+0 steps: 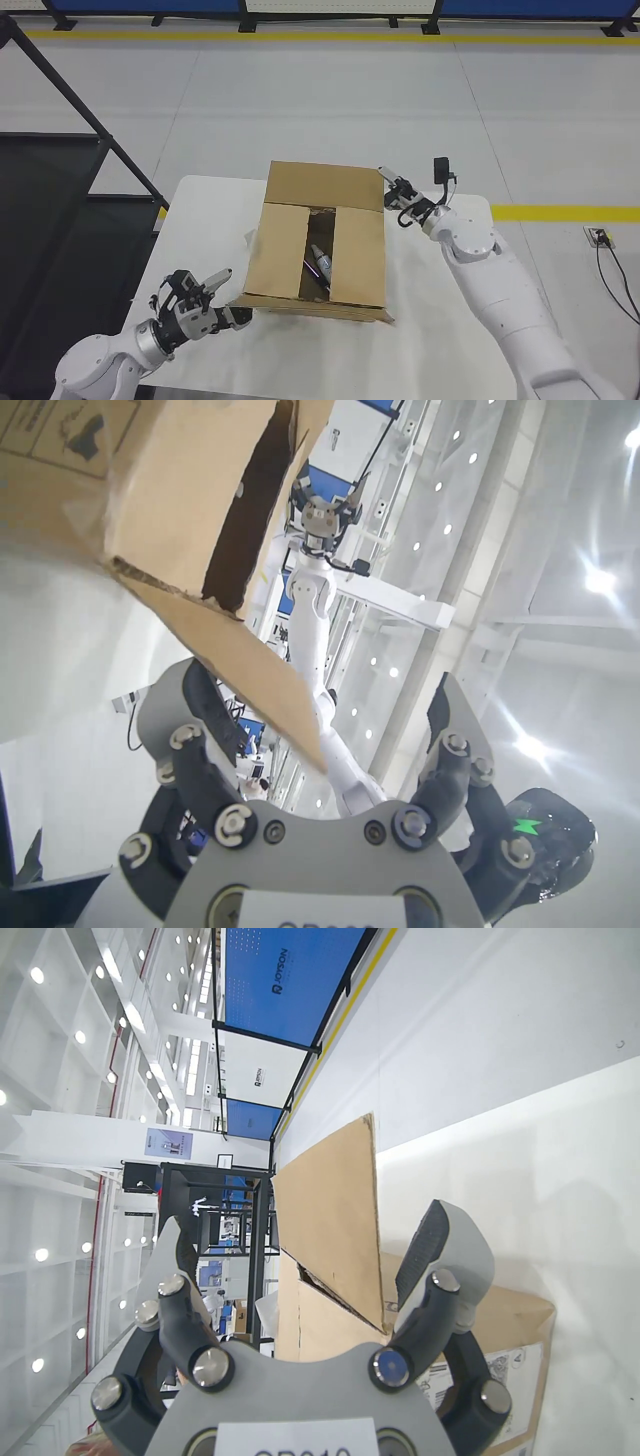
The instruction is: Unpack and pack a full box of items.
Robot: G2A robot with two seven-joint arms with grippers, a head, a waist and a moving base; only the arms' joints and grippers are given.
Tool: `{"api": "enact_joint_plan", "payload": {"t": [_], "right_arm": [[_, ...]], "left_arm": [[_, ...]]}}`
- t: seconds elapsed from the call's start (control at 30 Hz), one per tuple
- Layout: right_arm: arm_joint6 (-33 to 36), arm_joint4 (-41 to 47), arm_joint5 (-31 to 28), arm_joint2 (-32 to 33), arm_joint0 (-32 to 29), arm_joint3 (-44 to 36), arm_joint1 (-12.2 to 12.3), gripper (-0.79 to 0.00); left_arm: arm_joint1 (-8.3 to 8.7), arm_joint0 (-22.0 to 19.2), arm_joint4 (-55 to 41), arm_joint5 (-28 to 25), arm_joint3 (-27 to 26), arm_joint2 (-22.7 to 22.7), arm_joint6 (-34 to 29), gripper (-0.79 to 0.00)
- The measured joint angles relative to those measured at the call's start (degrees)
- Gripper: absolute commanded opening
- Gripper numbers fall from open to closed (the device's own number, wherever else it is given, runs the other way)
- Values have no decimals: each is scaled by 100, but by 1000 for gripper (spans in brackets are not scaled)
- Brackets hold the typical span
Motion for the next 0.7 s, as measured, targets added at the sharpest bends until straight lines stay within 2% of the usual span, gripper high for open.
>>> {"api": "enact_joint_plan", "payload": {"t": [0.17, 0.37, 0.5, 0.7], "right_arm": [[565, 483, -650, 40, 254, 574, -88, 0], [1372, 960, -1318, 222, 388, 844, -72, 0], [1782, 1072, -1558, 324, 407, 787, -20, 0], [2206, 934, -1556, 424, 303, 276, 101, 0]], "left_arm": [[-45, -74, -274, -27, -99, 169, 701, 0], [-86, -109, -251, -147, -266, 413, 1409, 0], [-107, -129, -174, -210, -374, 583, 1728, 0], [-145, -188, 61, -383, -497, 819, 2339, 0]]}}
